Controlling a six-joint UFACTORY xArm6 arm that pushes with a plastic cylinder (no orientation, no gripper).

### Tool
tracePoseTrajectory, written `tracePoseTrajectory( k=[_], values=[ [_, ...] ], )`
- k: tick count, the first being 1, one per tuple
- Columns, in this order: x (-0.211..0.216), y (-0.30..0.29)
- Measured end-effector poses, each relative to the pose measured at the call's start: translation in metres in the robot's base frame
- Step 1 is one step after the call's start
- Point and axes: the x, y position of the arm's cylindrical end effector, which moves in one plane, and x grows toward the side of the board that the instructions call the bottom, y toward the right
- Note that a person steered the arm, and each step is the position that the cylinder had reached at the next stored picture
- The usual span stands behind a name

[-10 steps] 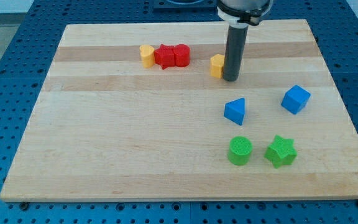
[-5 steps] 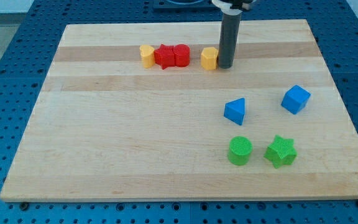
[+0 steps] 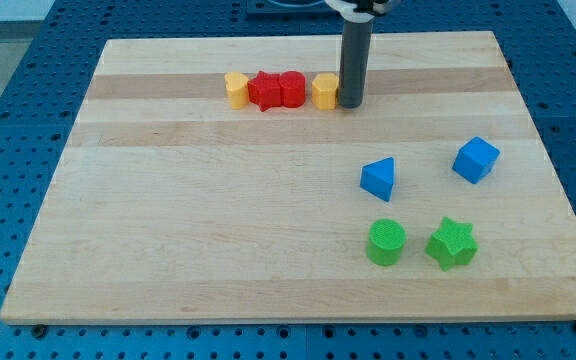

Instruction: Place the yellow hexagon right to the red circle

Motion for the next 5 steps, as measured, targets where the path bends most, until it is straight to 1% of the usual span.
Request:
tracePoseTrajectory(
  k=[4,5],
  values=[
    [0.0,-0.01],
    [0.004,0.006]
  ],
)
